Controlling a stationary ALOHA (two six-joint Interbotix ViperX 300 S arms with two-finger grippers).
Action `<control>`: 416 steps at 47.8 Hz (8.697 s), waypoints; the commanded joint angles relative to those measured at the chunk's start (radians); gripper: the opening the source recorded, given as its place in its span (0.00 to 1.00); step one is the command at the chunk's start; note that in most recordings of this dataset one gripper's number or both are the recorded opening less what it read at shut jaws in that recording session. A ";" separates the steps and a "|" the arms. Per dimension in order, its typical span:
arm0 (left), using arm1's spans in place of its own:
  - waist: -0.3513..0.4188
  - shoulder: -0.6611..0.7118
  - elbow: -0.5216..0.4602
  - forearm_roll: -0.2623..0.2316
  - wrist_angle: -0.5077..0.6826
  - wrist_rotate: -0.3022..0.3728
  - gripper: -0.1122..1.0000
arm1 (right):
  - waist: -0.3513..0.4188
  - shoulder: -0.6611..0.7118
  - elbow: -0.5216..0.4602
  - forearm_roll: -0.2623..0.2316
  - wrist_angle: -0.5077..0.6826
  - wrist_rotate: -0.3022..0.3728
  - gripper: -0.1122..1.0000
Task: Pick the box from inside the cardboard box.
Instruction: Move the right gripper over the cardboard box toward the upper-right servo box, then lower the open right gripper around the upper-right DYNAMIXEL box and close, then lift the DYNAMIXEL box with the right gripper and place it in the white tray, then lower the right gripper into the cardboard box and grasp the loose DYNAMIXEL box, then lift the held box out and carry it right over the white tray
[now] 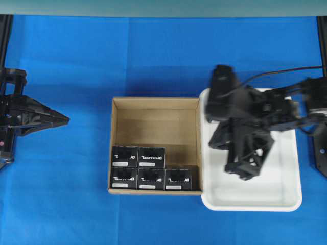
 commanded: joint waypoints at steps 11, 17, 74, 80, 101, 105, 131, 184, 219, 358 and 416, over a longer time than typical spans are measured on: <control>0.000 0.002 -0.029 0.003 -0.002 -0.005 0.04 | -0.003 0.209 -0.164 0.003 0.193 -0.081 0.09; -0.009 0.005 -0.029 0.003 0.000 -0.006 0.04 | -0.003 0.270 -0.201 0.003 0.199 -0.094 0.10; -0.029 -0.054 -0.040 0.005 0.172 -0.080 0.04 | -0.100 0.499 -0.334 0.083 0.127 -0.242 0.99; -0.028 -0.052 -0.040 0.005 0.172 -0.080 0.04 | -0.098 0.523 -0.341 0.084 0.098 -0.250 0.99; -0.028 -0.051 -0.037 0.003 0.172 -0.087 0.04 | -0.080 0.597 -0.396 0.123 0.071 -0.259 0.99; -0.028 -0.051 -0.037 0.003 0.172 -0.087 0.04 | -0.075 0.611 -0.411 0.124 0.066 -0.259 0.99; -0.026 -0.052 -0.029 0.003 0.172 -0.087 0.04 | -0.075 0.669 -0.463 0.124 0.074 -0.259 0.99; -0.003 -0.057 -0.021 0.005 0.172 -0.089 0.04 | -0.193 0.687 -0.445 0.110 0.092 -0.359 0.99; 0.006 -0.057 -0.021 0.003 0.170 -0.089 0.04 | -0.221 0.686 -0.448 0.095 0.110 -0.408 0.99; 0.002 -0.078 -0.031 0.005 0.164 -0.094 0.04 | -0.160 0.606 -0.408 0.052 0.100 -0.483 0.99; 0.003 -0.078 -0.031 0.005 0.164 -0.094 0.04 | -0.143 0.683 -0.383 0.052 -0.011 -0.486 0.74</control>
